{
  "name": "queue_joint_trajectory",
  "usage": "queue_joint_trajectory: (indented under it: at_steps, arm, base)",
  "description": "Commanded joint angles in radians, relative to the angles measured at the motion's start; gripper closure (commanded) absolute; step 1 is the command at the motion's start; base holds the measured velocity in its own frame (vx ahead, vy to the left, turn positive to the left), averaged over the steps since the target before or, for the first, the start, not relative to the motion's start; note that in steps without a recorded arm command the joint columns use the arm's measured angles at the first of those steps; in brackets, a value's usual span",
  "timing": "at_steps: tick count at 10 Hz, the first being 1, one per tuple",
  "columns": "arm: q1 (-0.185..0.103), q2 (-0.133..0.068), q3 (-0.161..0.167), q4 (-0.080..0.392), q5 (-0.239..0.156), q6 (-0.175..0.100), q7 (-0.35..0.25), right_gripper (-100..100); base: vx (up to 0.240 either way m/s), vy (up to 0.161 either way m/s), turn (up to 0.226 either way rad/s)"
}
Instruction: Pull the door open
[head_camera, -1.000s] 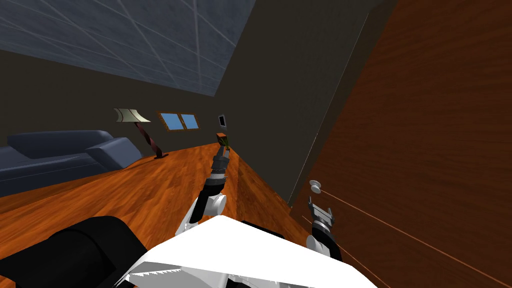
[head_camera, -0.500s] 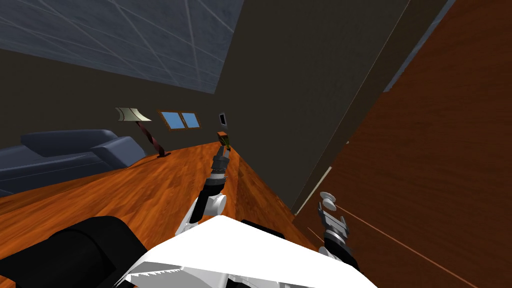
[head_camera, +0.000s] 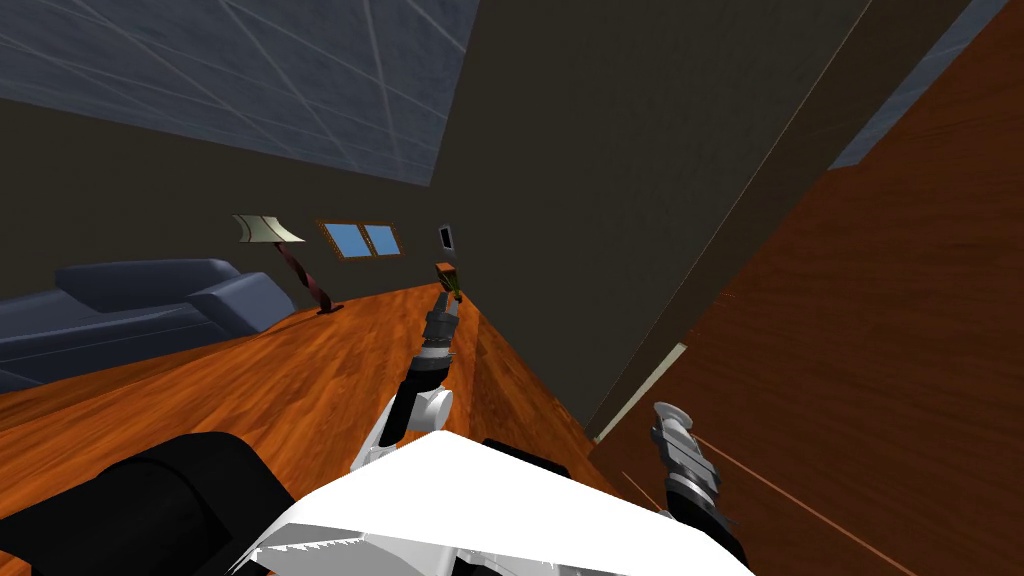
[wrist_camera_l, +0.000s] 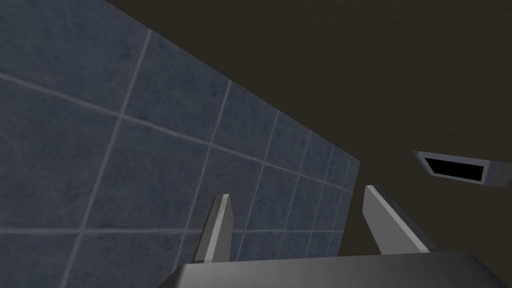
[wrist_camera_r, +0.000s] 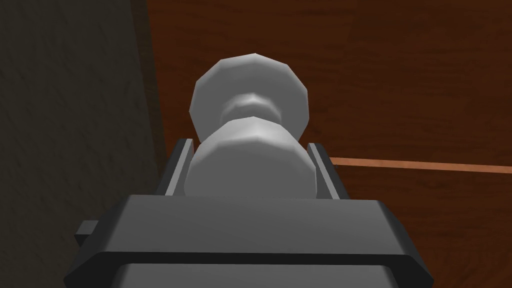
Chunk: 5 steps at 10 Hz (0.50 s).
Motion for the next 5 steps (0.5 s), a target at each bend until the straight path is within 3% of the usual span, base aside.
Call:
queue_joint_trajectory:
  at_steps: [1, 5]
  arm:
    - [0.001, 0.001, 0.000, -0.001, 0.000, 0.001, 0.003, 100]
    - [0.001, 0.001, 0.000, -0.001, 0.000, 0.001, 0.003, 100]
  base:
    - [-0.025, 0.001, 0.003]
    - [-0.008, 0.001, 0.004]
